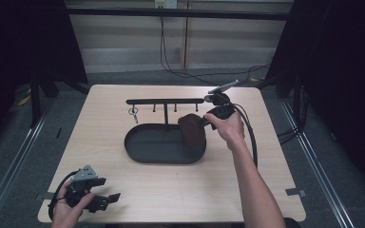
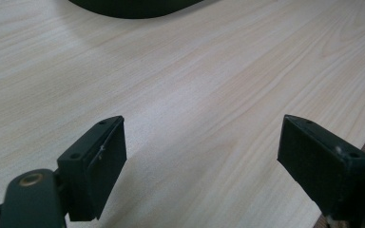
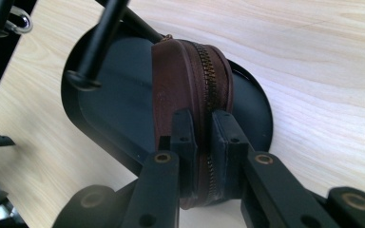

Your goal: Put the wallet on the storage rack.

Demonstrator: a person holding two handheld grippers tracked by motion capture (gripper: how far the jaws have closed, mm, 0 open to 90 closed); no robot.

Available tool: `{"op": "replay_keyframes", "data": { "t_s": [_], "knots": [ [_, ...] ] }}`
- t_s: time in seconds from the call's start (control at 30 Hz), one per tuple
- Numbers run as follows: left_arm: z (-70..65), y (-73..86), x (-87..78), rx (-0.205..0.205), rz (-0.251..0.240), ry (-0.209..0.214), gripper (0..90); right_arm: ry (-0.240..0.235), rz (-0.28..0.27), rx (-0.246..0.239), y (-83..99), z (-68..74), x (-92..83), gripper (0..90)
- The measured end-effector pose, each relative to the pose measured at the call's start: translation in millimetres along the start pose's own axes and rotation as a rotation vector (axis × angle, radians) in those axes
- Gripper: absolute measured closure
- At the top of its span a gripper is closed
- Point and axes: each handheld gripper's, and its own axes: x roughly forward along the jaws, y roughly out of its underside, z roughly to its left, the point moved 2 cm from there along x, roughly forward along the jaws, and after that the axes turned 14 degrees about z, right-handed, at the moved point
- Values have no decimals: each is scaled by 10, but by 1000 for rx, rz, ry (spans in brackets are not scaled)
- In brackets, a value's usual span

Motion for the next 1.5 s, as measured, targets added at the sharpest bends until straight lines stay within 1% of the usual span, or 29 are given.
{"op": "replay_keyframes", "data": {
  "t_s": [0.1, 0.13, 0.17, 0.2, 0.33, 0.37, 0.47, 0.5, 0.57, 0.6, 0.67, 0.7, 0.77, 0.8, 0.97, 1.03, 1.07, 1.1, 1.13, 1.17, 1.2, 1.23, 1.27, 1.3, 1.33, 1.37, 1.4, 1.43, 1.5],
  "knots": [
    [2, 1, -1, 3, 3, 0, 165, -41, -13, 12, 17, -28, 65, 813],
    [3, 1, -1, 4, 3, 0, 165, -53, -11, 17, 24, -43, 89, 813],
    [0, 1, 2, 2, 1, 0, 165, -53, -11, 17, 24, -43, 89, 813],
    [0, 1, 2, 4, 2, -1, 165, -70, -6, 25, 41, -76, 135, 815],
    [2, 0, 4, 1, 2, -2, 165, -95, 2, 39, 76, -124, 229, 814],
    [2, 0, 4, 1, 2, -2, 165, -95, 2, 39, 76, -124, 229, 814],
    [-3, -1, 8, 5, 6, -1, 165, -130, -9, 46, 100, -161, 325, 812],
    [-3, -1, 8, 5, 6, -1, 165, -130, -9, 46, 100, -161, 325, 812],
    [-2, -1, 8, 2, 4, 0, 165, -139, 2, 49, 111, -172, 391, 812],
    [1, 1, 6, 6, 7, -1, 165, -147, -3, 52, 118, -185, 434, 811],
    [0, 2, 5, 6, 5, 2, 165, -150, 3, 49, 125, -193, 462, 808],
    [0, 2, 1, 7, 2, -4, 165, -161, 3, 54, 134, -205, 494, 807],
    [2, 1, -2, 5, 2, -1, 165, -177, -8, 63, 148, -236, 526, 804],
    [8, 0, -10, 5, -5, -12, 165, -176, -13, 73, 164, -270, 549, 802],
    [5, 2, -6, 1, -2, -5, 165, -174, -12, 74, 172, -287, 579, 788],
    [3, 2, -4, 5, 1, -3, 165, -177, -21, 82, 177, -310, 605, 779],
    [4, 1, -3, 4, 1, -3, 165, -177, -27, 88, 187, -344, 632, 776],
    [3, 2, -1, 2, 1, -1, 165, -177, -36, 96, 192, -362, 647, 806],
    [2, 3, 1, 7, 2, 0, 165, -150, -25, 96, 198, -374, 663, 851],
    [2, 3, 1, 7, 2, 0, 165, -150, -25, 96, 198, -374, 663, 851],
    [-7, 3, 4, 11, 3, -1, 165, -158, -27, 94, 206, -389, 683, 838],
    [-14, 2, 7, 12, 3, -1, 165, -185, -40, 84, 211, -397, 694, 816],
    [-17, -3, 12, 10, 4, 1, 165, -171, -51, 86, 209, -376, 690, 818],
    [-17, -3, 12, 10, 4, 1, 165, -179, -49, 83, 206, -365, 688, 810],
    [-18, -4, 15, 8, 2, 1, 165, -172, -52, 74, 204, -359, 680, 799],
    [-14, -4, 11, 9, 2, 0, 165, -172, -52, 74, 204, -359, 680, 799],
    [-7, -1, 1, 10, -5, 0, 165, -174, -64, 76, 201, -347, 662, 780],
    [-7, -1, 1, 10, -5, 0, 165, -171, -70, 67, 202, -348, 662, 756],
    [-4, 1, -1, 3, -9, 4, 165, -168, -71, 66, 204, -342, 658, 745]
  ]
}}
